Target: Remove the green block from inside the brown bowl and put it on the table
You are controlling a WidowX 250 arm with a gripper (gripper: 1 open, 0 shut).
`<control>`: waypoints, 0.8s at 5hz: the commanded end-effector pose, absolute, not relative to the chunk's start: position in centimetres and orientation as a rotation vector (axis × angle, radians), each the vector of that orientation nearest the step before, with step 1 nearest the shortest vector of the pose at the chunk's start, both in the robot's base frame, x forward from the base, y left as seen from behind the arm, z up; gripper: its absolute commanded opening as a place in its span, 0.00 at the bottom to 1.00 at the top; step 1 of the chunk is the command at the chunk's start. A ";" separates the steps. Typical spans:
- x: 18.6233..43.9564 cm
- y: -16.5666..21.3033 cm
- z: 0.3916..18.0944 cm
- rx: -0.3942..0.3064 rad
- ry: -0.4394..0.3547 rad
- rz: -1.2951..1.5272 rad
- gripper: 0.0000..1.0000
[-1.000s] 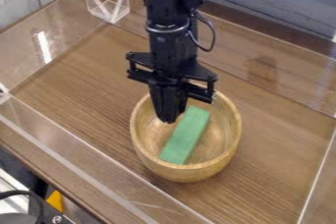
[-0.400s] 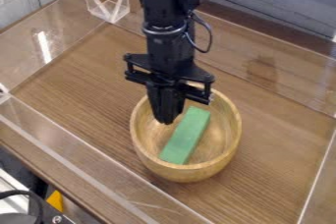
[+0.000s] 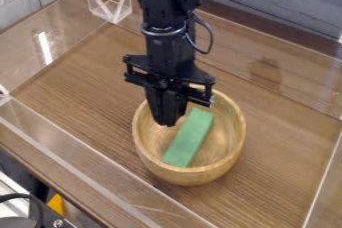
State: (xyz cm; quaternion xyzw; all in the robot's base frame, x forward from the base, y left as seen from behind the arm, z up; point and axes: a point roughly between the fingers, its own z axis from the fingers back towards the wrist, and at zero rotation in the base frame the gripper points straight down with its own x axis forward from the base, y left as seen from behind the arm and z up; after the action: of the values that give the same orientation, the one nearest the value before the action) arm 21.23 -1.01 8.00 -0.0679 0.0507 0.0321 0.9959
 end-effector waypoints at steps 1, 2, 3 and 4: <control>21.6 -0.7 8.7 -0.133 0.052 0.063 1.00; 21.6 -0.8 8.2 -0.132 0.052 0.069 1.00; 21.5 -1.1 7.5 -0.131 0.049 0.076 1.00; 21.5 -1.4 7.0 -0.131 0.046 0.082 1.00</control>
State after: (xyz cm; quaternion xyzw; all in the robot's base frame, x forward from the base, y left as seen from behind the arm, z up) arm 21.14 -1.35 6.55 -0.0650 0.0337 0.0403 0.9965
